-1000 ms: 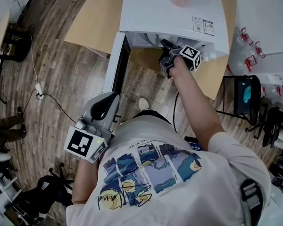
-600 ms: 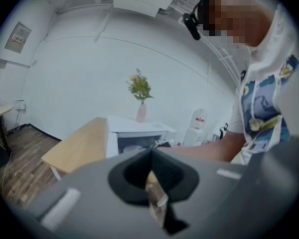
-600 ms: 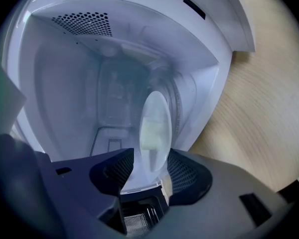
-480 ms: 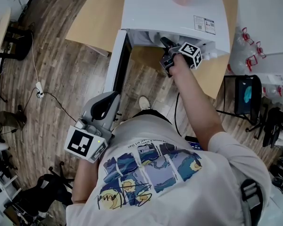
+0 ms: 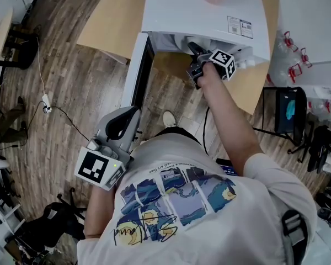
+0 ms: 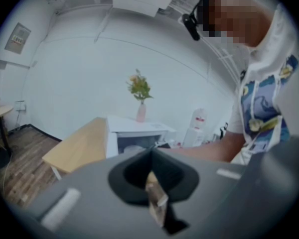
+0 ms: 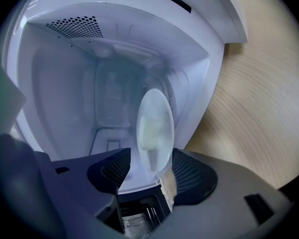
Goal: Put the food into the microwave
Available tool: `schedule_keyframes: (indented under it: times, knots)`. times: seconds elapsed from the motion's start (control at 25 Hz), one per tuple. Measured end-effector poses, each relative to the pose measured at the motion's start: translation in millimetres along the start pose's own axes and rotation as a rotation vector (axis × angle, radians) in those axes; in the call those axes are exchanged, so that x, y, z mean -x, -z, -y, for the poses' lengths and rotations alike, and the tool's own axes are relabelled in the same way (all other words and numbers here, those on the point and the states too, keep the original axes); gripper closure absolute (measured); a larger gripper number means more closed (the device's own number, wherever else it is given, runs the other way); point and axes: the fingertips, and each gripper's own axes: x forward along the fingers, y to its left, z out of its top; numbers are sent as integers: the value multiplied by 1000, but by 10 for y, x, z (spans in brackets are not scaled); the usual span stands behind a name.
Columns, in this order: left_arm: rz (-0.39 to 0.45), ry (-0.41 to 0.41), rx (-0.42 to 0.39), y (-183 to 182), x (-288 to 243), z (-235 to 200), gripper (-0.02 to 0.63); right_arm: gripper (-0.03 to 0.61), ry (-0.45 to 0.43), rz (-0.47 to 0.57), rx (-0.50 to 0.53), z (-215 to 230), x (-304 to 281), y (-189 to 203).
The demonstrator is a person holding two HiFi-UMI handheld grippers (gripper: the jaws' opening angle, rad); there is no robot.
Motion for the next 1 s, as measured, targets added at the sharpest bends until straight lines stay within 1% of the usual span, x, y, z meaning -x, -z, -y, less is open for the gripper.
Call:
schedule_keyframes:
  times: [0.28, 0.6, 0.76, 0.92, 0.96, 1.0]
  knots:
    - [7, 0, 1, 26, 40, -11, 604, 342, 2, 15, 8, 94, 83, 31]
    - [24, 31, -8, 85, 232, 36, 604, 342, 1, 13, 28, 252, 370, 243]
    - [35, 48, -14, 138, 406, 45, 604, 342, -9, -6, 72, 268, 548, 465]
    - [48, 66, -15, 210, 605, 56, 604, 344, -14, 3, 135, 265, 777, 665]
    - [49, 70, -15, 234, 661, 57, 604, 369, -16, 4, 156, 260, 836, 727]
    - [50, 74, -16, 260, 717, 57, 604, 436, -17, 4, 183, 253, 898, 793]
